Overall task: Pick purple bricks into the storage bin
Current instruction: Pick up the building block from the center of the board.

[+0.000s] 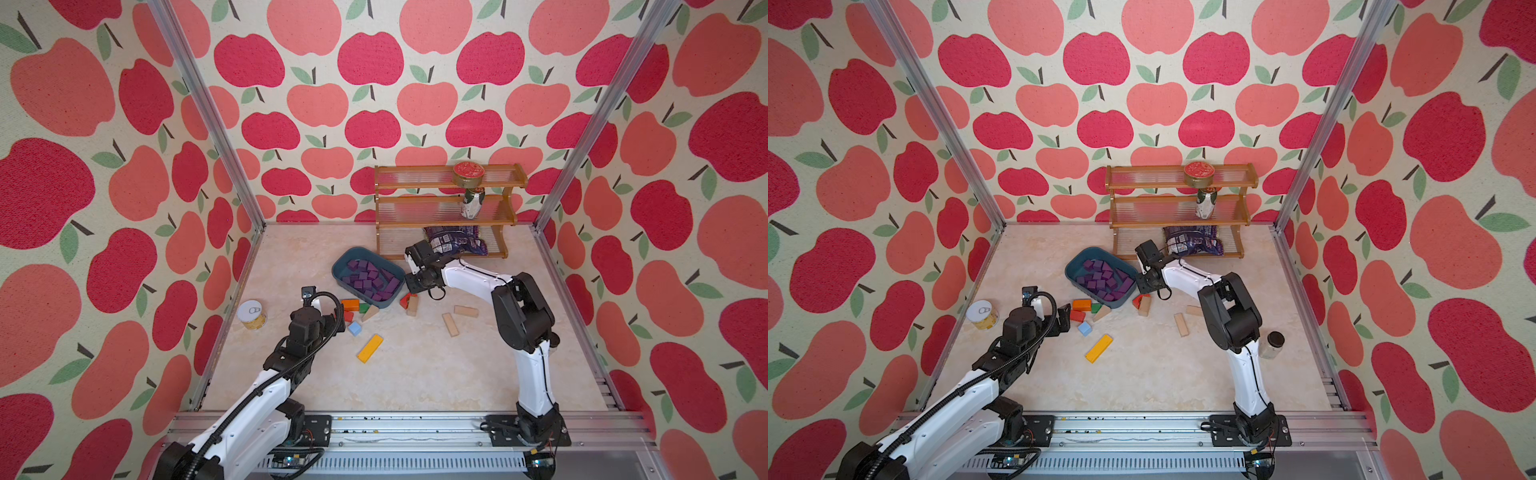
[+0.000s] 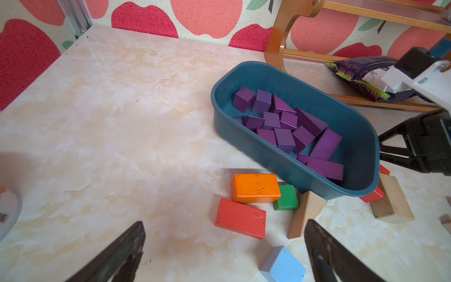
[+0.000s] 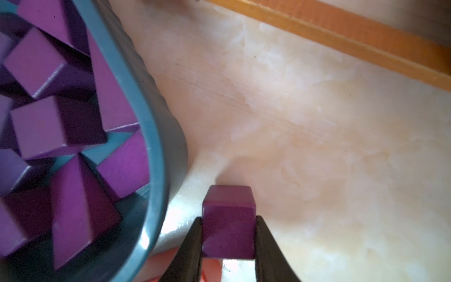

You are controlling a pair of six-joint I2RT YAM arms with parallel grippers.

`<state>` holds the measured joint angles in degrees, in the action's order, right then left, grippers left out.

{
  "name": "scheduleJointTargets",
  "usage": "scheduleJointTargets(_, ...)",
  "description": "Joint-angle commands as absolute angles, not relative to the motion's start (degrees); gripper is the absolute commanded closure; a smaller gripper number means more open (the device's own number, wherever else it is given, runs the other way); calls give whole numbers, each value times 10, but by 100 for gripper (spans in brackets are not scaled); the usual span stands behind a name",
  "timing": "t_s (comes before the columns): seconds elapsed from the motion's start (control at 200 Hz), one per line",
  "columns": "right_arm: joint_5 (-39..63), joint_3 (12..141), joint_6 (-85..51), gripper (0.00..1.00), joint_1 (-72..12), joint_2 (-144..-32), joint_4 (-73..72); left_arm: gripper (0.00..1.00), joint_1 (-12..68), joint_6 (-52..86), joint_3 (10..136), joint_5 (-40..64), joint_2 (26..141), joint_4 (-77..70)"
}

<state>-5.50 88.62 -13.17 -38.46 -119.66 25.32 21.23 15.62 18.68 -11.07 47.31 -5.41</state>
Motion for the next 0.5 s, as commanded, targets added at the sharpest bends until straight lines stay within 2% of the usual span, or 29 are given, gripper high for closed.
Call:
scheduleJointTargets(0.0,-69,874,-140,73,-388,-1146,254,0,209,163,188,-113,475,-46)
scheduleJointTargets(0.36,-147,885,-115,73,-438,-1081,280,1,209,163,188,-116,478,-47)
scheduleJointTargets(0.49,-146,905,-107,73,-451,-1075,288,1,209,162,190,-114,474,-44)
